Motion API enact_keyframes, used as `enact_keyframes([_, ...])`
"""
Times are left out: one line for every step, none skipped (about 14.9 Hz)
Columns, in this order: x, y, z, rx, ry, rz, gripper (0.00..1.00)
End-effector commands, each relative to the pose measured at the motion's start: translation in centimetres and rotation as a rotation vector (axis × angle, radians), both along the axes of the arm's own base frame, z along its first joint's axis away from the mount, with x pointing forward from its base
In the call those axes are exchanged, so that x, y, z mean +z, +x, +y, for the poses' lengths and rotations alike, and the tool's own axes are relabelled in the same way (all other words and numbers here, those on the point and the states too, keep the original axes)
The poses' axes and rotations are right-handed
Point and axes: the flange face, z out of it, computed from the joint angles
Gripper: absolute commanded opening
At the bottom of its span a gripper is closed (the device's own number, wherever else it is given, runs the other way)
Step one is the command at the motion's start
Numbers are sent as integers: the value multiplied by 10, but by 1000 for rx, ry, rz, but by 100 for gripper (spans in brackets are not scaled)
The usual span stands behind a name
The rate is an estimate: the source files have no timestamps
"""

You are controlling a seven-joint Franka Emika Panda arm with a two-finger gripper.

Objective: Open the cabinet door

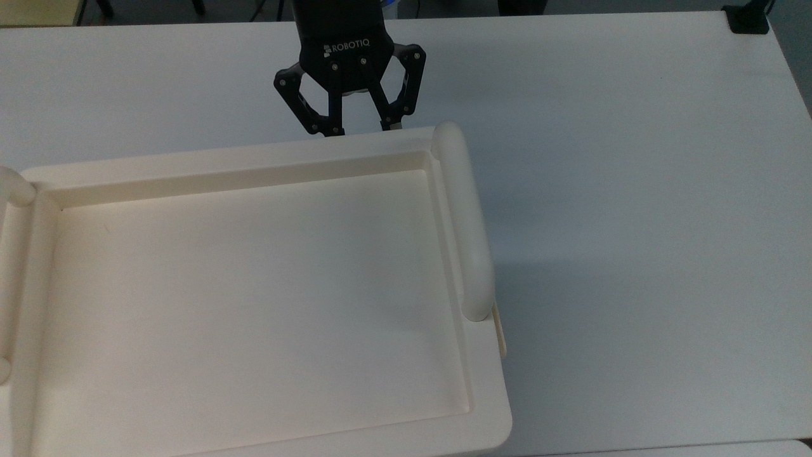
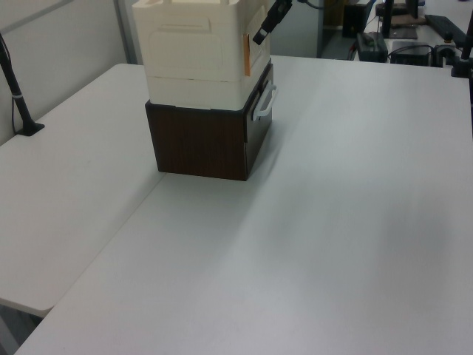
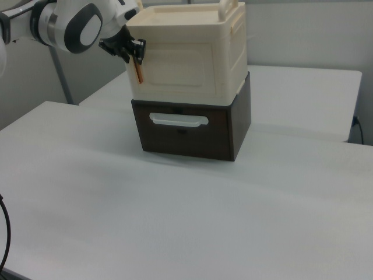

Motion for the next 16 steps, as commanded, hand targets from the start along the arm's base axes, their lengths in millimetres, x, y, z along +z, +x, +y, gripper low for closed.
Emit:
enact_keyframes([3, 12, 10, -14, 22, -26, 42])
enact_keyframes([4, 16, 11, -13, 19, -32, 42])
enact_keyframes([4, 18, 12, -13, 18, -36, 42])
enact_keyframes([4, 19, 12, -13, 16, -36, 42])
enact_keyframes([4, 20, 14, -10, 16, -40, 42])
enact_keyframes([5, 21, 14, -14, 17, -57, 42])
enact_keyframes([2, 24, 16, -17, 18, -70, 42])
enact_keyframes([1, 26, 19, -39, 35, -82, 41])
enact_keyframes([2, 27, 20, -50, 44, -88, 38])
enact_keyframes([1, 27, 19, -53, 45, -89, 34])
enact_keyframes([1, 27, 19, -55, 46, -89, 25])
enact_keyframes([0, 27, 19, -55, 47, -87, 19])
enact_keyframes([-1, 27, 19, -55, 47, -84, 11])
enact_keyframes([-1, 27, 18, -54, 44, -85, 2])
enact_keyframes([-2, 27, 16, -56, 40, -84, 0])
enact_keyframes([-1, 27, 15, -56, 39, -84, 0])
